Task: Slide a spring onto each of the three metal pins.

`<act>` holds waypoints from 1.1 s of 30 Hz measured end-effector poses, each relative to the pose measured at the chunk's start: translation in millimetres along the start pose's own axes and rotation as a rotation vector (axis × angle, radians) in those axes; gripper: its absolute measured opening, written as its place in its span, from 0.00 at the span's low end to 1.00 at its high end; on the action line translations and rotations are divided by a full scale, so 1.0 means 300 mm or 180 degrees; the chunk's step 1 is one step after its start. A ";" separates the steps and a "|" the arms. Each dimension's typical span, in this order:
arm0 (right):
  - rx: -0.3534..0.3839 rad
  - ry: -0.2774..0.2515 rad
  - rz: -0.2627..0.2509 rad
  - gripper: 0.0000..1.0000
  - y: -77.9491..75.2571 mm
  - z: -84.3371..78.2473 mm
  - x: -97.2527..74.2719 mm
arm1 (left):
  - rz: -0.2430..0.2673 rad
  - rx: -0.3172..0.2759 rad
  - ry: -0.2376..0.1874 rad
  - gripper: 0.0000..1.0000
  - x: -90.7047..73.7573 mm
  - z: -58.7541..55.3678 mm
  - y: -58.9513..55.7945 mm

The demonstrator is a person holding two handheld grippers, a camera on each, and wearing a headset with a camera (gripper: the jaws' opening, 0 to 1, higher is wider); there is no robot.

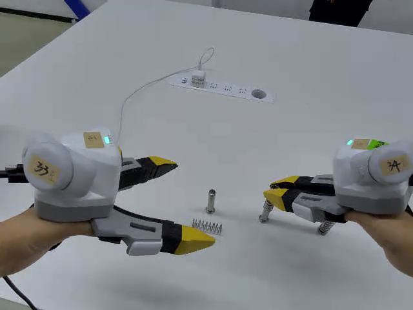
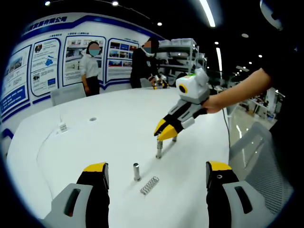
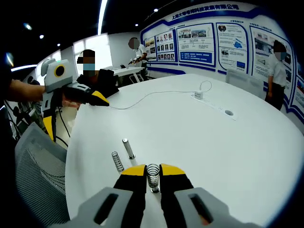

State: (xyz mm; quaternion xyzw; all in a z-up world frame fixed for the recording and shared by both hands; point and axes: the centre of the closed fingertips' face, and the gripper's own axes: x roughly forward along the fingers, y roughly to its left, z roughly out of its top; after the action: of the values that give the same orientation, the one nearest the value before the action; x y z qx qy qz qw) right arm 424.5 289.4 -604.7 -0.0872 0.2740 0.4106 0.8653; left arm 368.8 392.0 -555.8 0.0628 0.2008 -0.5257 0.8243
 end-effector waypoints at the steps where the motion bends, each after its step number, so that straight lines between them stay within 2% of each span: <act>1: 0.0003 0.0019 -0.0002 0.11 0.000 -0.004 0.001 | -0.0001 -0.0002 0.0001 0.86 0.000 0.000 0.000; 7: -0.0102 0.0117 -0.0002 0.11 0.001 -0.026 0.007 | 0.0003 -0.0013 -0.0026 0.86 0.005 0.009 0.003; 15: -0.0211 0.0227 -0.0035 0.11 0.001 -0.060 0.023 | 0.0000 -0.0020 -0.0004 0.86 0.003 0.000 -0.001; 23: -0.0235 0.0317 -0.0044 0.11 -0.002 -0.089 0.031 | 0.0037 -0.0036 -0.0007 0.86 -0.007 0.001 0.011; 33: -0.0293 0.0406 -0.0033 0.11 0.001 -0.105 0.037 | 0.0031 -0.0041 0.0013 0.86 -0.008 -0.009 0.008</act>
State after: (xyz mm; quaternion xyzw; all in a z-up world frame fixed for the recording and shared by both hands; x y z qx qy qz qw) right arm 417.2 285.1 -637.0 -0.1544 0.3089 0.4120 0.8432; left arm 369.2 395.9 -557.7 0.0594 0.2055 -0.5203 0.8268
